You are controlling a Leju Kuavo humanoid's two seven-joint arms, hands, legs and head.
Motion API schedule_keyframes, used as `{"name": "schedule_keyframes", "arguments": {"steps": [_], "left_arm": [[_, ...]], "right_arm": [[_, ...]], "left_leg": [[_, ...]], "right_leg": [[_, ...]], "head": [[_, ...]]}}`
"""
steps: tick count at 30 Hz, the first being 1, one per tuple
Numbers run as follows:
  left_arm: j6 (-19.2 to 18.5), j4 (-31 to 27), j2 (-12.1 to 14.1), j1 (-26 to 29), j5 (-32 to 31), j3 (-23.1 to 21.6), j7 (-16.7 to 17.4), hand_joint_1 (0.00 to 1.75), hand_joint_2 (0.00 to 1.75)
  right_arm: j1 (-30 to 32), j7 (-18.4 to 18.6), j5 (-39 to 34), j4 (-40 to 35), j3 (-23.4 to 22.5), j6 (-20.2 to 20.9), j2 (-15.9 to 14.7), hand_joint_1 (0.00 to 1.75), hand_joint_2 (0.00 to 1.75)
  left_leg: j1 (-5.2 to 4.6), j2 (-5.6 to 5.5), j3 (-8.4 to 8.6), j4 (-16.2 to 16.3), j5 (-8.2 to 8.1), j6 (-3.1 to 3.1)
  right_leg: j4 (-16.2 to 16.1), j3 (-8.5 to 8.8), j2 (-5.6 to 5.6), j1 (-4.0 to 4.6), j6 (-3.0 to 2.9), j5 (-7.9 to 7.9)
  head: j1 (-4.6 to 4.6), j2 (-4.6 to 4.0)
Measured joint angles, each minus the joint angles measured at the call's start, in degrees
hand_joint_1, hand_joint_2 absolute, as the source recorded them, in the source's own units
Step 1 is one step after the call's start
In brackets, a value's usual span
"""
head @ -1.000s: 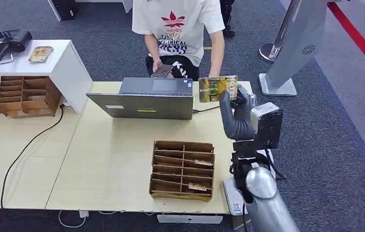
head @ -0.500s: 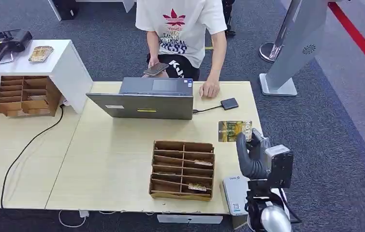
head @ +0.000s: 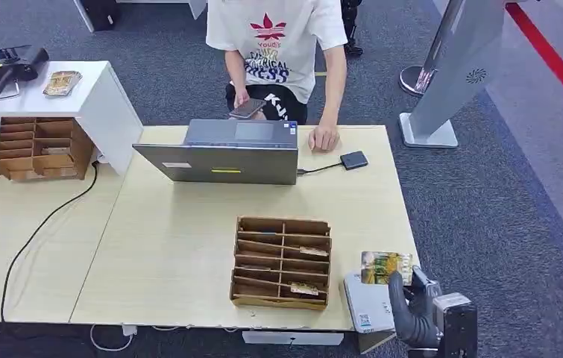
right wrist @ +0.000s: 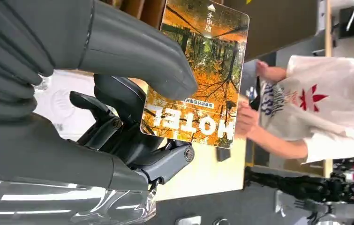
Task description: Pass the card to the sensor for recognition and then transmit it.
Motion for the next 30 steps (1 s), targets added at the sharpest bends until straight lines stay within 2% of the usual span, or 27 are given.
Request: {"name": "schedule_keyframes", "arguments": {"steps": [8,18,24,30], "left_arm": [[0.1,0.0,-0.2,0.0,0.2,0.1,0.4,0.0,1.75],[0.3,0.0,-0.4,0.0,0.9,0.1,0.4,0.0,1.75],[0.3,0.0,-0.4,0.0,0.9,0.1,0.4,0.0,1.75],[0.3,0.0,-0.4,-0.1,0.5,0.1,0.4,0.0,1.75]], "right_arm": [[2.7,1.4,1.1,-0.6,-0.1,-1.3,-1.7,1.75,1.75],[3.2,3.3,8.8,-0.6,1.1,-4.3,-3.9,1.75,1.75],[3.2,3.6,9.6,-0.6,1.8,-4.5,-4.5,1.75,1.75],[2.3,7.1,17.4,0.7,4.2,-7.0,-4.5,1.75,1.75]], "left_leg": [[0.0,0.0,0.01,0.0,0.0,0.0],[0.0,0.02,0.01,0.0,0.0,0.0],[0.0,0.03,0.01,0.0,0.0,0.0],[0.01,0.05,0.0,0.0,0.0,0.0]], "right_leg": [[0.0,0.01,0.0,0.0,0.0,0.0],[0.0,0.01,0.01,0.0,0.0,0.0],[0.0,0.01,0.01,0.0,0.0,0.0],[0.0,0.03,0.01,0.0,0.0,0.0]], "head": [[0.0,0.0],[0.0,0.0],[0.0,0.0],[0.0,0.0]]}}
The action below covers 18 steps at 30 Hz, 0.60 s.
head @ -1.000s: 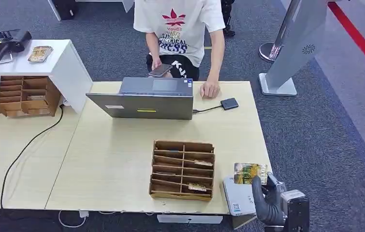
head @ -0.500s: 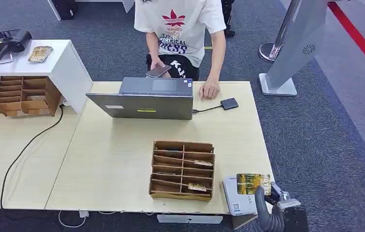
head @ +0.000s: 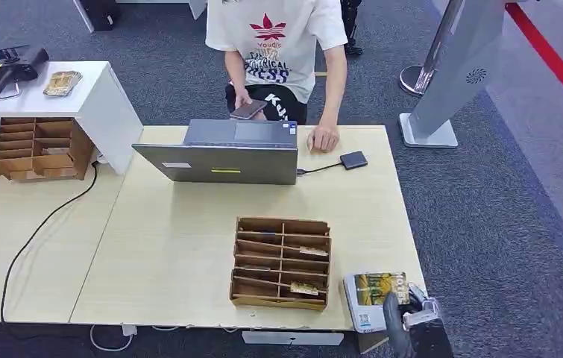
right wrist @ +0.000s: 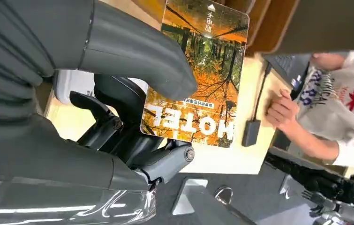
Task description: Pass the card to the sensor for recognition and then transmit it.
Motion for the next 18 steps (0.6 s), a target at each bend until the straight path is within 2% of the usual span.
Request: {"name": "schedule_keyframes", "arguments": {"steps": [4,10,18], "left_arm": [[0.0,0.0,0.0,-0.1,-0.5,-0.1,0.0,0.0,1.75],[-0.1,0.0,0.0,-0.1,-1.0,-0.5,0.1,0.0,1.75],[-0.1,0.0,0.0,-0.1,-1.0,-0.8,0.1,0.0,1.75]], "right_arm": [[-1.9,3.1,5.5,2.9,3.3,-1.8,0.0,1.75,1.75],[-4.0,7.1,9.3,7.6,5.7,-4.0,0.1,1.75,1.75],[-4.9,7.9,10.0,10.9,6.2,-4.3,0.1,1.75,1.75]], "left_leg": [[0.0,0.01,0.03,0.0,0.0,0.0],[0.0,0.01,0.03,0.0,0.01,0.0],[-0.01,0.0,0.02,0.0,0.0,0.0]], "right_leg": [[0.0,0.0,0.01,0.0,0.0,0.0],[0.0,0.0,0.01,0.0,0.0,0.0],[0.0,0.0,0.0,0.0,0.0,0.0]], "head": [[0.0,0.0],[0.0,0.0],[0.0,0.0]]}}
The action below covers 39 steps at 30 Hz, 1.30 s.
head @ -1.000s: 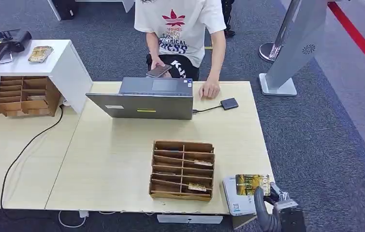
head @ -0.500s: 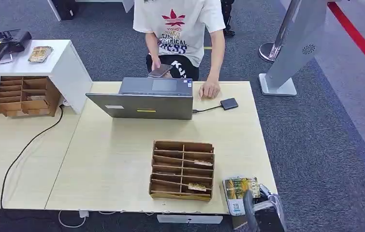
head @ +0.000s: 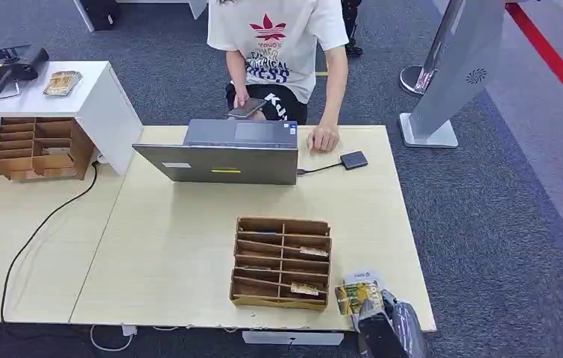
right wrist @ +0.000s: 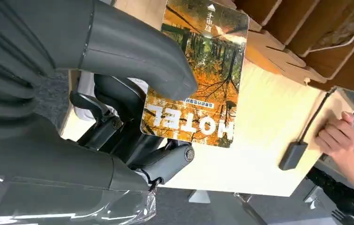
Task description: Pass the card to the sensor for recognition and then transmit it.
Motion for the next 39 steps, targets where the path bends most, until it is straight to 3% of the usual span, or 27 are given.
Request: {"name": "schedule_keyframes", "arguments": {"steps": [21,31,39], "left_arm": [[-0.4,0.0,0.0,0.0,0.5,-1.1,-0.1,0.0,1.75],[-0.4,0.0,0.0,-0.2,0.0,-2.3,-0.1,0.0,1.75],[-0.4,0.0,0.0,-0.3,0.1,-2.6,-0.1,0.0,1.75]], "right_arm": [[-1.6,1.2,-2.0,7.0,-1.8,-0.2,0.3,1.75,1.75],[-5.3,-2.1,-2.4,12.9,-5.5,0.6,4.0,1.75,1.75],[-5.8,-2.8,-2.4,13.5,-7.3,1.2,5.1,1.75,1.75]], "left_leg": [[0.0,0.01,0.07,0.0,0.0,0.0],[0.0,0.05,0.28,0.0,0.01,0.0],[0.0,0.04,0.32,0.0,0.01,0.0]], "right_leg": [[0.0,0.07,0.01,0.0,0.0,0.0],[0.0,0.26,0.04,0.0,0.01,0.01],[0.0,0.3,0.04,0.0,0.01,0.01]], "head": [[0.0,0.0],[0.02,0.0],[0.0,0.0]]}}
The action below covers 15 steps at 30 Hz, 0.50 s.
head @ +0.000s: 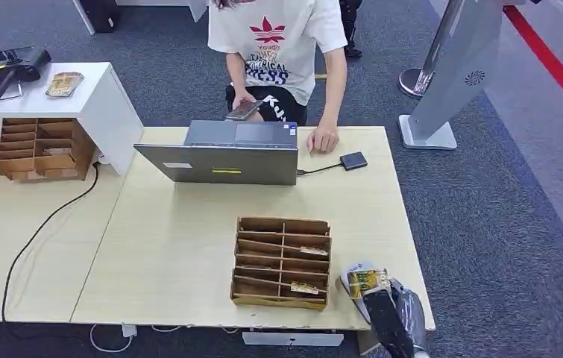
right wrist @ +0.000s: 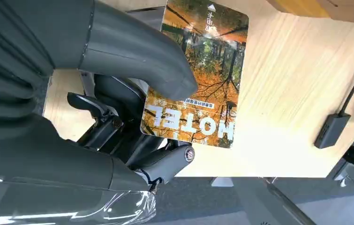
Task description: Pass the card to the sensor for recognition and then transmit it.
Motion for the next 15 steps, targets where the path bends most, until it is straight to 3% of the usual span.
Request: {"name": "schedule_keyframes", "arguments": {"steps": [15], "left_arm": [[-0.2,0.0,0.0,0.0,0.0,-0.5,0.0,0.0,1.75]], "right_arm": [[0.4,-1.2,-1.1,-2.4,-2.8,2.0,0.3,1.75,1.75]], "left_leg": [[0.0,-0.01,-0.07,0.0,0.0,0.0]], "right_leg": [[0.0,-0.06,-0.01,0.0,0.0,0.0]], "head": [[0.0,0.0]]}}
